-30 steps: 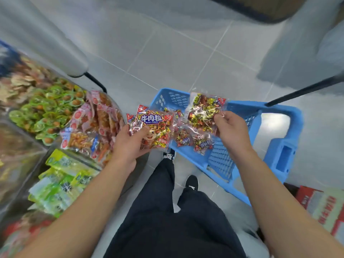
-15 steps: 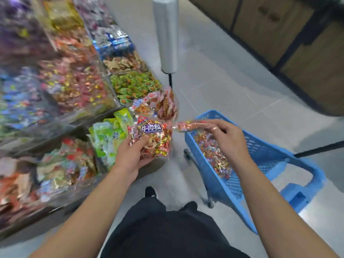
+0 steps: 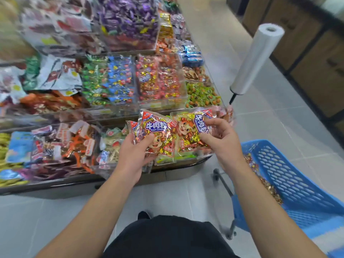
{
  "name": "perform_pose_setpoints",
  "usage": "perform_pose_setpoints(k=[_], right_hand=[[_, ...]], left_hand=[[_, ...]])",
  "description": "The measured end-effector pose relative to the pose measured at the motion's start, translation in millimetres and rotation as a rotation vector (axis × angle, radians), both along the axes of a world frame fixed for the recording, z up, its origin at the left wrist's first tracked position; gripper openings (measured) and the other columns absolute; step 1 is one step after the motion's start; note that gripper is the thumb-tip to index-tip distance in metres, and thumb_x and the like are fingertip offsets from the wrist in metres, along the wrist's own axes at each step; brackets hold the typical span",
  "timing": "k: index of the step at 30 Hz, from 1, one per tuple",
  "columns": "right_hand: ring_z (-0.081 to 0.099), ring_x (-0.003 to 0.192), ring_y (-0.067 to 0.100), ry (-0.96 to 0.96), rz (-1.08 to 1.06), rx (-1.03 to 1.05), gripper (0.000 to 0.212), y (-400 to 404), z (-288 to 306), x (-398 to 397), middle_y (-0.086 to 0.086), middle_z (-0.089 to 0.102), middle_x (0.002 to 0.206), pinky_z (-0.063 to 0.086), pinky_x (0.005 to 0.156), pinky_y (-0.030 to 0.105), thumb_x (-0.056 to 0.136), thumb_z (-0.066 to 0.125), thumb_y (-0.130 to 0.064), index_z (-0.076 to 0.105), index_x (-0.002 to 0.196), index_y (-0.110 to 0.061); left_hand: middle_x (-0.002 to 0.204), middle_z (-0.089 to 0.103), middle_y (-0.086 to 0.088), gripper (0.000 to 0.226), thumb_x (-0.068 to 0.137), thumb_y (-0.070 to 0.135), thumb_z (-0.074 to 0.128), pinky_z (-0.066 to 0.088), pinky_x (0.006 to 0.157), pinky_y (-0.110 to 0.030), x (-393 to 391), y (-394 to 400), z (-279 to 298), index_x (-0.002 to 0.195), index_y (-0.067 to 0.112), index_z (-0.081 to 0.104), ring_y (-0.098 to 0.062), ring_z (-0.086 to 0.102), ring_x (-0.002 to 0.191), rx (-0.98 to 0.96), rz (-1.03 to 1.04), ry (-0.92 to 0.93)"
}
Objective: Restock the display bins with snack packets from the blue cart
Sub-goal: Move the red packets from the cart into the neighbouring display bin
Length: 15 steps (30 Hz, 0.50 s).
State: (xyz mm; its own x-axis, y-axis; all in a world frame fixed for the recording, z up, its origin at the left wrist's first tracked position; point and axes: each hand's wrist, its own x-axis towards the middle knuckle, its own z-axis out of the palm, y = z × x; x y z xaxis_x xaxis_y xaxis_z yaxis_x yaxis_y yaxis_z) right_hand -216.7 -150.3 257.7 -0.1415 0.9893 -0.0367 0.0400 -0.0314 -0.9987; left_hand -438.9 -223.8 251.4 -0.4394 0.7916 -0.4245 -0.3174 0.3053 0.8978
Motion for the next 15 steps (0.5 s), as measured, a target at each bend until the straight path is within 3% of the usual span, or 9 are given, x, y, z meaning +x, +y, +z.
perform_pose_setpoints(k=[2, 5, 6, 8, 10, 11, 13, 15], right_hand=[[0.057, 0.084, 0.012, -0.057, 0.052, 0.050, 0.045, -2, 1, -28, -0.010, 0.067, 0.106, 0.047, 0.078, 0.036, 0.073, 0.078, -0.008, 0.065, 0.107, -0.036], [0.059, 0.110, -0.001, -0.135, 0.105, -0.006, 0.064, 0, 3, -62, -0.012, 0.062, 0.122, 0.052, 0.082, 0.023, 0.068, 0.082, -0.027, 0.051, 0.115, -0.059], [0.060, 0.108, -0.003, -0.167, 0.104, -0.049, 0.065, 3, 2, -72, -0.013, 0.062, 0.119, 0.052, 0.081, 0.021, 0.065, 0.083, -0.033, 0.049, 0.115, -0.057], [0.062, 0.095, 0.003, -0.229, 0.095, -0.112, 0.050, 9, 1, -92, -0.010, 0.061, 0.099, 0.053, 0.081, 0.028, 0.065, 0.083, -0.036, 0.057, 0.107, -0.031], [0.060, 0.083, 0.017, -0.179, 0.114, -0.150, 0.036, 15, 1, -108, 0.003, 0.053, 0.082, 0.056, 0.083, 0.044, 0.075, 0.083, -0.023, 0.057, 0.091, -0.002], [0.061, 0.079, 0.021, -0.110, 0.117, -0.186, 0.029, 18, 3, -115, 0.007, 0.052, 0.078, 0.059, 0.080, 0.045, 0.079, 0.080, -0.015, 0.058, 0.087, 0.001], [0.065, 0.072, 0.018, -0.049, 0.116, -0.208, 0.010, 27, 9, -124, 0.003, 0.057, 0.072, 0.060, 0.066, 0.034, 0.083, 0.076, -0.009, 0.066, 0.081, -0.011], [0.065, 0.067, 0.010, -0.077, 0.127, -0.170, 0.015, 42, 15, -129, -0.008, 0.059, 0.066, 0.057, 0.062, 0.029, 0.088, 0.073, -0.013, 0.071, 0.084, -0.027]], left_hand=[[0.101, 0.078, 0.007, 0.022, 0.093, 0.019, 0.071, 0.062, 0.081, -0.048, -28, -9, -1, 0.113, 0.026, 0.066, -0.015, 0.075, 0.092, 0.001, 0.013, -0.006], [0.096, 0.078, 0.012, 0.021, 0.093, 0.020, 0.072, 0.062, 0.082, -0.046, -68, -18, -3, 0.110, 0.029, 0.066, -0.011, 0.075, 0.090, -0.007, 0.046, -0.016], [0.094, 0.077, 0.014, 0.021, 0.092, 0.020, 0.072, 0.062, 0.082, -0.046, -80, -20, -4, 0.110, 0.029, 0.065, -0.009, 0.075, 0.088, -0.004, 0.059, -0.023], [0.084, 0.075, 0.024, 0.021, 0.092, 0.019, 0.072, 0.062, 0.079, -0.045, -100, -22, -6, 0.102, 0.034, 0.062, -0.001, 0.073, 0.079, -0.004, 0.081, -0.025], [0.076, 0.071, 0.031, 0.025, 0.093, 0.018, 0.072, 0.062, 0.073, -0.040, -116, -22, -6, 0.094, 0.039, 0.057, 0.005, 0.071, 0.073, -0.003, 0.102, -0.026], [0.081, 0.073, 0.028, 0.025, 0.092, 0.019, 0.073, 0.062, 0.071, -0.039, -123, -21, -8, 0.094, 0.039, 0.058, 0.004, 0.072, 0.076, -0.007, 0.118, -0.037], [0.097, 0.074, 0.016, 0.024, 0.090, 0.021, 0.075, 0.063, 0.072, -0.040, -135, -18, -7, 0.102, 0.037, 0.062, -0.004, 0.073, 0.083, -0.016, 0.174, -0.073], [0.100, 0.060, 0.023, 0.045, 0.089, 0.022, 0.076, 0.063, 0.078, -0.045, -145, -11, -4, 0.129, 0.029, 0.057, -0.008, 0.070, 0.088, -0.011, 0.219, -0.092]])
